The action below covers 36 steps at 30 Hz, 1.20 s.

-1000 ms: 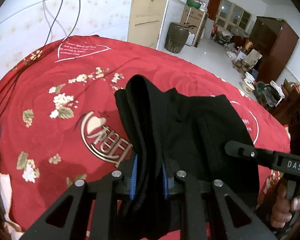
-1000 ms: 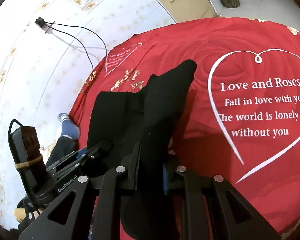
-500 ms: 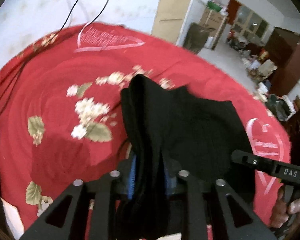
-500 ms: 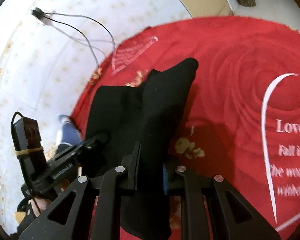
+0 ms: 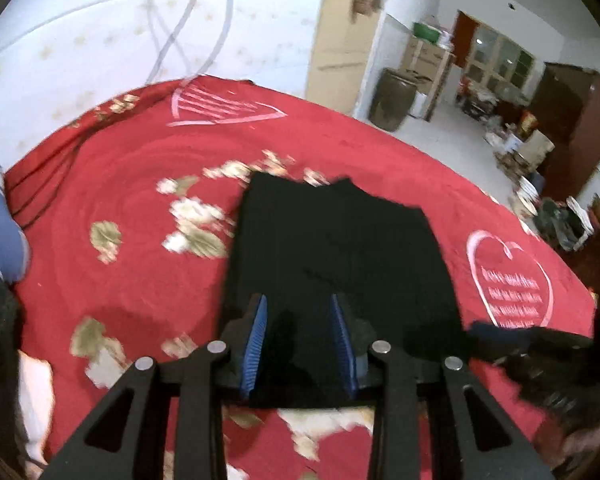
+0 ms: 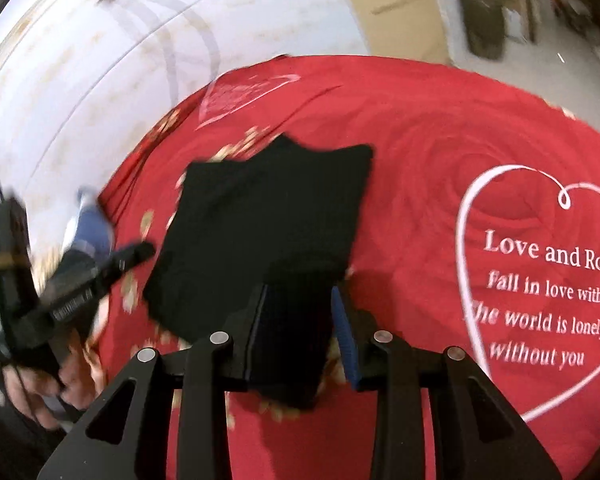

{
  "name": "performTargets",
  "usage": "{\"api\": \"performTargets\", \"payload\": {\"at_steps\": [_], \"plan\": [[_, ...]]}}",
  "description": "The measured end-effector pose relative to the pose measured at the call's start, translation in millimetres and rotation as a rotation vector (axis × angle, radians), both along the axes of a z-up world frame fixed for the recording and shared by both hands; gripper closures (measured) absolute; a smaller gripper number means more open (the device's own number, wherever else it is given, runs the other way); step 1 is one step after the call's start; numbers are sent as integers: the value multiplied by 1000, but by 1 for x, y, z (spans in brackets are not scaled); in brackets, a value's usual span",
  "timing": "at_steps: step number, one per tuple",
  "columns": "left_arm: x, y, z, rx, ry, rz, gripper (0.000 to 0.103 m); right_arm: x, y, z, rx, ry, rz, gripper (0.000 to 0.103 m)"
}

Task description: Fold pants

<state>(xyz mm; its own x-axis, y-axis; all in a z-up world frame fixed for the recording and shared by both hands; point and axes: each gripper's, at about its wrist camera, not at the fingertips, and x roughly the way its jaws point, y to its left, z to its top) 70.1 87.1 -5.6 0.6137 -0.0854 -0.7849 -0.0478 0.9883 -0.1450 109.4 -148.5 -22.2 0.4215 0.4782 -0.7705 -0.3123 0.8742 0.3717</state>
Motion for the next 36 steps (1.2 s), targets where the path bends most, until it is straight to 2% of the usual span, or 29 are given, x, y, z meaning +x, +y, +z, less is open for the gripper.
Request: {"api": "performTargets", "payload": {"at_steps": [1, 3, 5, 10, 14, 16, 19, 22, 26, 31, 36], "plan": [[-2, -5, -6, 6, 21, -7, 68, -5, 5, -5, -19, 12, 20, 78], [-5, -11, -23, 16, 78, -16, 69, -11, 13, -19, -95, 38, 50, 79], [-6, -12, -32, 33, 108, -18, 69, -14, 13, -21, -116, 20, 63, 79], [-7, -7, -31, 22, 101, -8, 69, -10, 8, -16, -135, 39, 59, 79], [-6, -7, -24, 38, 98, -1, 69, -10, 4, -3, -98, -1, 43, 79], [-4, -7, -20, 33, 89, 9, 69, 3, 5, 2, -83, -10, 39, 79], [1, -4, -15, 34, 69, 25, 69, 26, 8, -1, -99, -4, 30, 79], [8, -2, -26, 38, 100, 37, 69, 47, 6, -4, -100, -9, 17, 79], [9, -7, -33, 83, 106, 23, 69, 61, 4, -21, -133, 19, 17, 79], [5, -6, -28, 75, 105, 36, 69, 48, -1, -13, -129, 21, -3, 79], [-6, -10, -17, 80, 88, 39, 69, 5, 3, -2, -105, 6, 24, 79]]}}
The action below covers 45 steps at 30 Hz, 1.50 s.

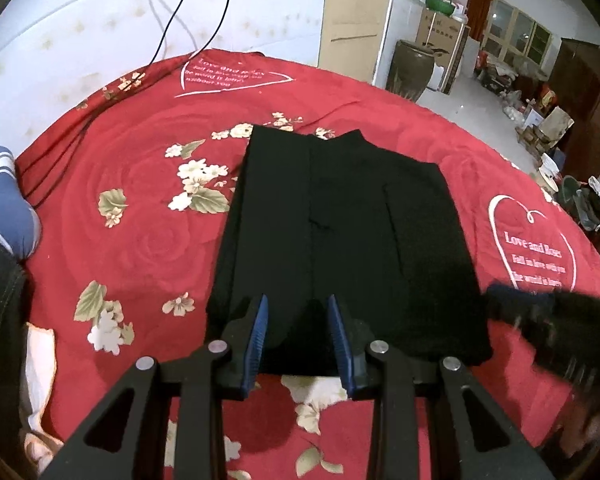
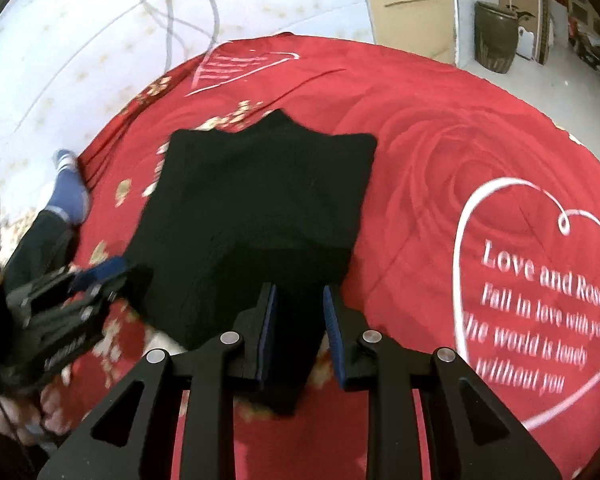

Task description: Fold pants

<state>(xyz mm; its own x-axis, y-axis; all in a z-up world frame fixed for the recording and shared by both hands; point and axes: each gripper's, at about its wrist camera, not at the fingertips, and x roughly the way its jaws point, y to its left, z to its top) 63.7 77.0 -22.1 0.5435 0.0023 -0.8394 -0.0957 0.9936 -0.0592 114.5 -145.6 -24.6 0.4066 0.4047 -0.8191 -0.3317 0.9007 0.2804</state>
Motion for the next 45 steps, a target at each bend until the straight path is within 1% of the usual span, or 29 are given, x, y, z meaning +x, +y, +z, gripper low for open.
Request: {"api": "performTargets", "payload": {"at_steps": [2, 4, 6, 8, 11, 13, 17, 18, 20, 22, 24, 31, 39, 42, 45], "plan": [[-3, -5, -4, -1, 24, -10, 69, -13, 8, -5, -24, 13, 31, 79], [-6, -10, -11, 9, 53, -17, 69, -24, 13, -13, -76, 26, 44, 78], [-12, -15, -13, 32, 62, -29, 69, -27, 11, -10, -73, 26, 27, 78], [-17, -17, -13, 16, 72, -36, 69, -29, 8, -4, -80, 38, 14, 78], [-26, -20, -6, 23, 57, -35, 69, -37, 7, 3, -95, 24, 21, 78], [-32, -20, 3, 14, 38, -30, 69, -44, 4, 9, -80, 22, 17, 78], [-49, -22, 18, 24, 0, -24, 69, -62, 2, 19, -64, 3, 8, 78], [-53, -23, 21, 25, -5, -22, 69, -68, 2, 21, -57, -2, 7, 75], [-60, -25, 26, 29, -16, -19, 68, -78, 2, 24, -49, -11, 6, 55], [-68, -26, 30, 35, -27, -15, 68, -87, 3, 27, -49, -34, 10, 54], [-73, -27, 31, 40, -34, -15, 64, -93, 5, 29, -63, -53, 15, 54], [-73, -25, 24, 35, -31, -6, 63, -94, 9, 24, -75, -65, 18, 54], [-62, -27, 11, 57, -4, -4, 63, -82, 14, 10, -82, -46, 13, 54], [-56, -25, 7, 46, 3, -1, 63, -75, 13, 7, -70, -35, 5, 54], [-48, -22, 7, 42, -9, 9, 63, -67, 12, 8, -64, -52, 0, 54]]}}
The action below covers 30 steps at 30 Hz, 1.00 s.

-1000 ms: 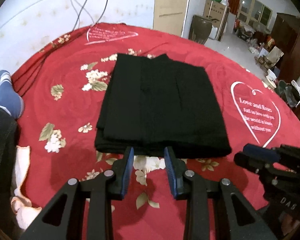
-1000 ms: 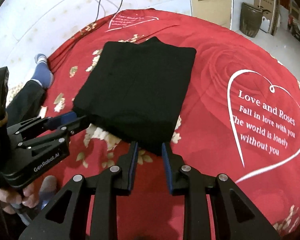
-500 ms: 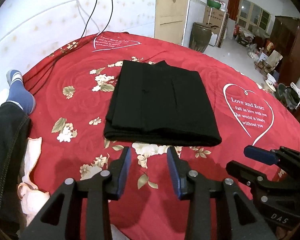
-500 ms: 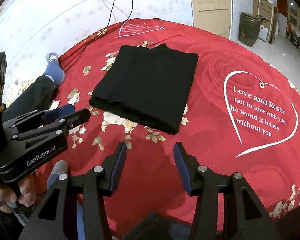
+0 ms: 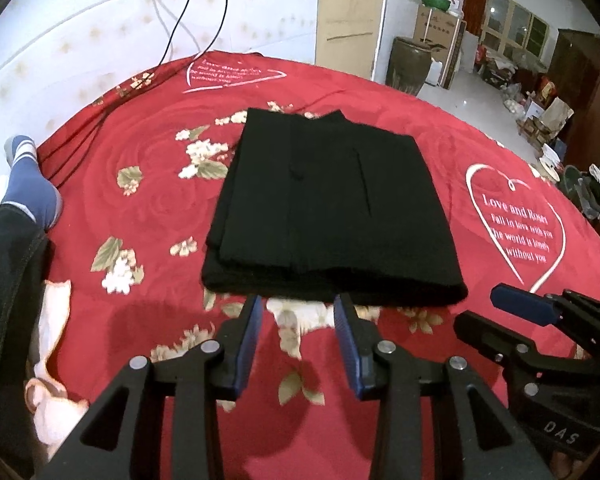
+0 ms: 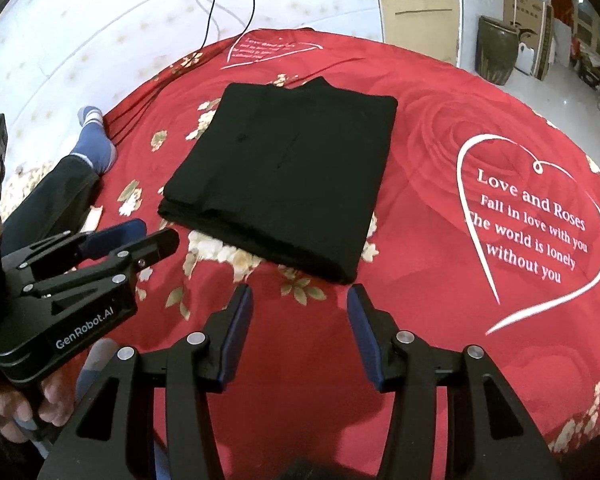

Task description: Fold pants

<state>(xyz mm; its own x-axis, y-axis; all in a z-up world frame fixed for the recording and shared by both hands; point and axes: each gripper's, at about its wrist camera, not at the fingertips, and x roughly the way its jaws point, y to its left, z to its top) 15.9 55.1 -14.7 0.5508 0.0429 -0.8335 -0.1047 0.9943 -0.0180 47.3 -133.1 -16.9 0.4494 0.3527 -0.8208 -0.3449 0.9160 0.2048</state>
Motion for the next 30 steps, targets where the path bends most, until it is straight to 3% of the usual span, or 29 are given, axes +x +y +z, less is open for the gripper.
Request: {"api": "performTargets", "payload": {"at_steps": [7, 11, 17, 23, 24, 25, 30], "plan": [[20, 10, -3, -33, 3, 41, 63, 25, 1, -2, -7, -29, -20, 54], [21, 22, -7, -37, 11, 87, 63, 40, 8, -36, -72, 123, 13, 54], [19, 40, -7, -86, 11, 150, 63, 37, -12, -24, 21, 103, -34, 54], [28, 36, 7, -47, -27, 116, 63, 35, -22, -10, 109, 90, -50, 54], [33, 41, 8, -52, -29, 121, 62, 40, -26, -10, 126, 92, -65, 54], [39, 46, 6, -71, -25, 118, 53, 46, -28, -10, 140, 93, -75, 54], [50, 58, -13, -83, 19, 160, 52, 70, -37, -19, 183, 131, -101, 54]]}}
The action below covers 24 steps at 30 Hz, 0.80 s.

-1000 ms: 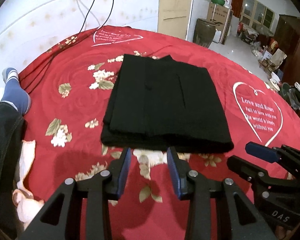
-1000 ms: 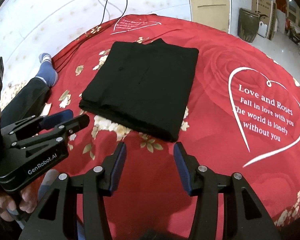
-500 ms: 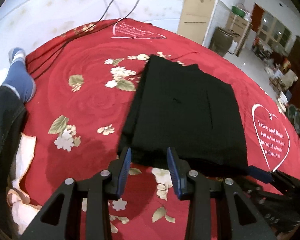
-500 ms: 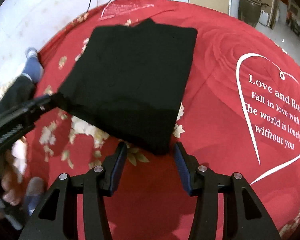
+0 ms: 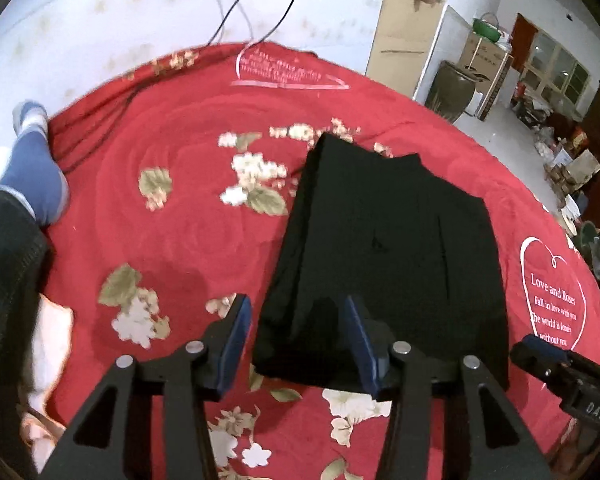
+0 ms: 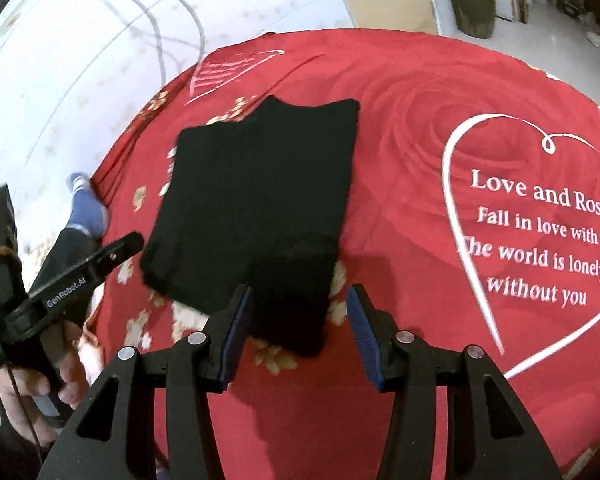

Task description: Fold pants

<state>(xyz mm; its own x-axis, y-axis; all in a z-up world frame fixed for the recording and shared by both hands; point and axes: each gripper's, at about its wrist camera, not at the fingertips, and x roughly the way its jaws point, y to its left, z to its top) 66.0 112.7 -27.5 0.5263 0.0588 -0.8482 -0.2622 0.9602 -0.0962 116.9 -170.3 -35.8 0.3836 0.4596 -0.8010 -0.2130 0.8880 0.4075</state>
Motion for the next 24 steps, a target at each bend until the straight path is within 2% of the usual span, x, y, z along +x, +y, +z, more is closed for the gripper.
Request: {"api": "performTargets", "payload": {"at_steps": [4, 7, 10, 14, 16, 18, 21, 22, 23, 24], "plan": [[2, -6, -14, 24, 29, -23, 52, 9, 7, -12, -10, 28, 10, 54], [6, -1, -17, -5, 26, -15, 50, 15, 12, -21, 15, 57, 10, 54], [10, 2, -21, -13, 18, -16, 43, 20, 18, -23, 35, 58, 23, 54], [14, 8, -32, -71, 17, -17, 27, 26, 16, -26, 65, 64, 8, 54], [16, 5, -34, -64, 4, -30, 26, 26, 17, -27, 70, 59, 7, 54], [18, -2, -34, -47, -5, -64, 35, 26, 20, -28, 64, 49, 13, 54], [17, -8, -31, -7, -13, -77, 42, 30, 23, -28, 55, 40, 9, 55], [16, -9, -29, 2, -17, -75, 48, 31, 24, -28, 42, 38, 8, 62], [14, -8, -25, 8, -25, -68, 60, 32, 25, -28, 39, 39, 10, 71], [10, -7, -21, 16, -35, -59, 67, 32, 26, -25, 40, 37, 13, 76]]}}
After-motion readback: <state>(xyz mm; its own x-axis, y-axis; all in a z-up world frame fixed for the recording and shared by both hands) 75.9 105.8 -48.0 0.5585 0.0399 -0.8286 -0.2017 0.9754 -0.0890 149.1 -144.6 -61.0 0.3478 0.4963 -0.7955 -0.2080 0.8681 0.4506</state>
